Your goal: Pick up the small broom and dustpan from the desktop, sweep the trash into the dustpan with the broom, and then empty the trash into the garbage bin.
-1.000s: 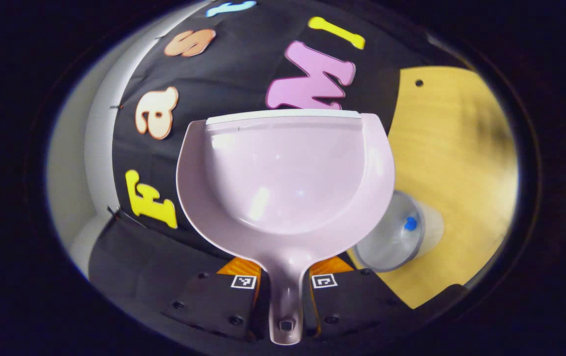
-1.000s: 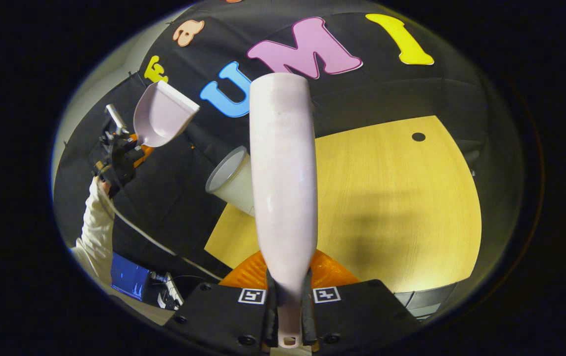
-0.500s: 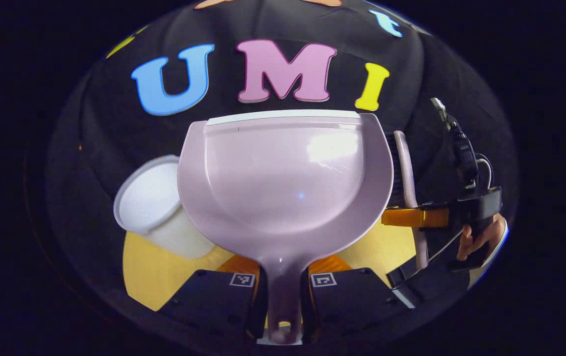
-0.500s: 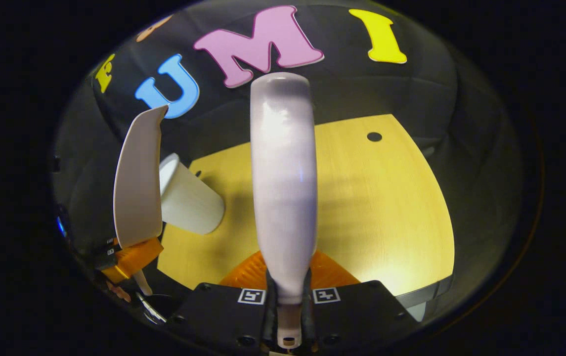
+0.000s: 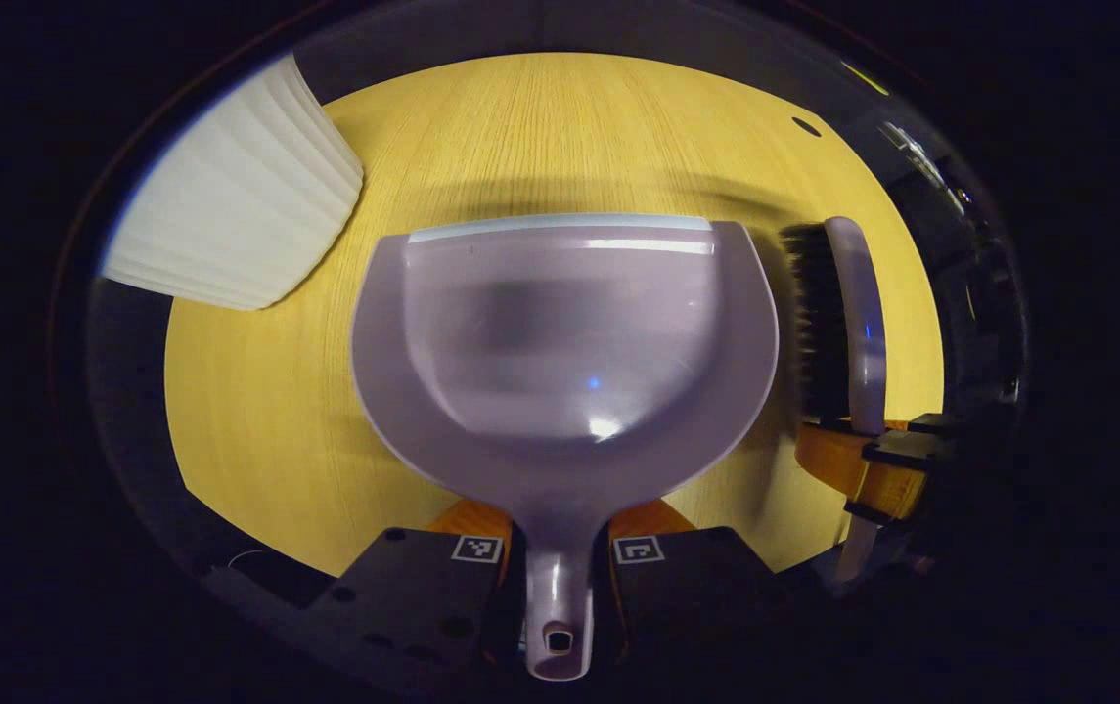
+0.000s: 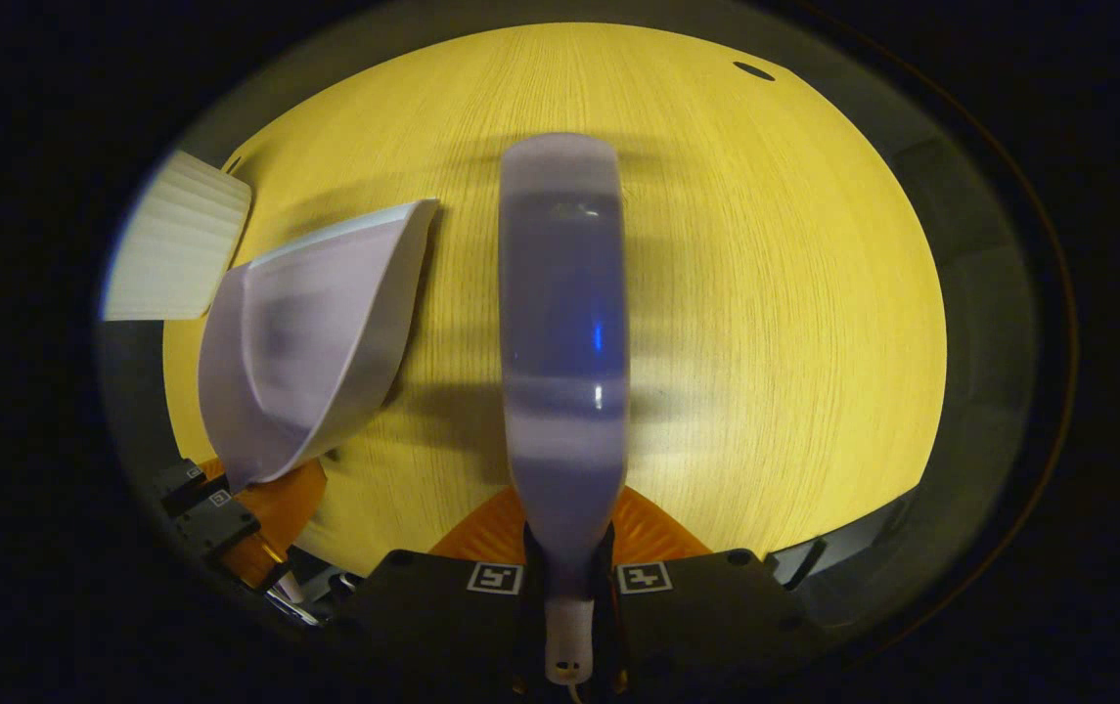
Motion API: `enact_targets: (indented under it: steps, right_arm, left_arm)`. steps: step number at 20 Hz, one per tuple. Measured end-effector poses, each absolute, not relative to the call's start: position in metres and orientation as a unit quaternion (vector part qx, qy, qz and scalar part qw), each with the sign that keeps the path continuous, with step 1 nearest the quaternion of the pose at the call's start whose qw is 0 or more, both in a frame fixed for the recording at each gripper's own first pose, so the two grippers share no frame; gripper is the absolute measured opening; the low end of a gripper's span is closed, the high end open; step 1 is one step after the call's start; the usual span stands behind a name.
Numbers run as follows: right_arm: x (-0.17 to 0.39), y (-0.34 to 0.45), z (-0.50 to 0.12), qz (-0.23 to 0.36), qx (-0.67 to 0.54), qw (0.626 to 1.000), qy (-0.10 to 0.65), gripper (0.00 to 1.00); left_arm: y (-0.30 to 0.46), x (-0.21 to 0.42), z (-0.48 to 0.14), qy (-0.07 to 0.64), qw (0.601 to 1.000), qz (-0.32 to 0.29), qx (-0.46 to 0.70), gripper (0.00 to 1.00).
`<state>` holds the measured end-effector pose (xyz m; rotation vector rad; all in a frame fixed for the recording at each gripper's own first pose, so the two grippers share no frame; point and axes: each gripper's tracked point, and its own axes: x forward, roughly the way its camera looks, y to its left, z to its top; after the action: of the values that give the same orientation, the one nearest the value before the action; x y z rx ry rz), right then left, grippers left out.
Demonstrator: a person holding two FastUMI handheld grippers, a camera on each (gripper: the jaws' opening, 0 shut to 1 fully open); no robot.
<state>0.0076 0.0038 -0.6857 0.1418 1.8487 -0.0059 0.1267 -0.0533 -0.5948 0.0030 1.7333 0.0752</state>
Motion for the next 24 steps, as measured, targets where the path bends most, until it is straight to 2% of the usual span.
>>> enact_targets:
  steps: [3,4,7,11,12,14,15,16,17,19,22,24]
  right_arm:
    - [-0.001,-0.002,-0.7,-0.003,0.049,0.577,0.815,0.21]
    - [0.007,-0.003,-0.704,-0.004,0.053,0.583,0.81,0.22]
    - [0.007,-0.004,-0.708,-0.009,0.054,0.569,0.821,0.23]
    - [0.001,-0.004,-0.708,0.003,0.038,0.555,0.831,0.26]
    - [-0.001,-0.005,-0.707,-0.001,0.039,0.554,0.832,0.28]
    - [-0.008,-0.008,-0.704,0.015,0.026,0.548,0.836,0.3]
    - [-0.01,-0.01,-0.7,0.01,0.024,0.549,0.835,0.36]
    - [-0.01,-0.011,-0.699,0.007,0.025,0.551,0.834,0.67]
    - [-0.01,-0.011,-0.696,0.007,0.028,0.552,0.834,0.94]
    - [-0.009,-0.012,-0.689,0.005,0.033,0.557,0.83,0.99]
    - [-0.004,-0.011,-0.673,0.006,0.041,0.58,0.814,0.99]
    - [0.002,-0.012,-0.65,0.014,0.049,0.607,0.793,0.99]
  left_arm:
    - [-0.057,0.139,-0.588,0.768,0.639,0.032,0.027,0.25]
    - [-0.056,0.138,-0.589,0.772,0.634,0.027,0.034,0.25]
    - [-0.054,0.126,-0.593,0.795,0.606,0.024,0.03,0.27]
    - [-0.054,0.128,-0.588,0.806,0.591,0.006,0.025,0.3]
    - [-0.057,0.126,-0.589,0.806,0.591,0.006,0.018,0.39]
    - [-0.06,0.115,-0.587,0.817,0.576,0.002,0.014,0.7]
    - [-0.057,0.111,-0.587,0.819,0.574,0.006,0.017,0.82]
    - [-0.057,0.111,-0.585,0.817,0.577,0.012,0.016,0.84]
    - [-0.06,0.112,-0.582,0.813,0.582,0.014,0.01,0.84]
    - [-0.073,0.111,-0.573,0.805,0.593,0.004,-0.02,0.83]
    - [-0.075,0.105,-0.561,0.794,0.607,-0.001,-0.025,0.84]
    - [-0.08,0.098,-0.543,0.778,0.627,-0.008,-0.04,0.84]
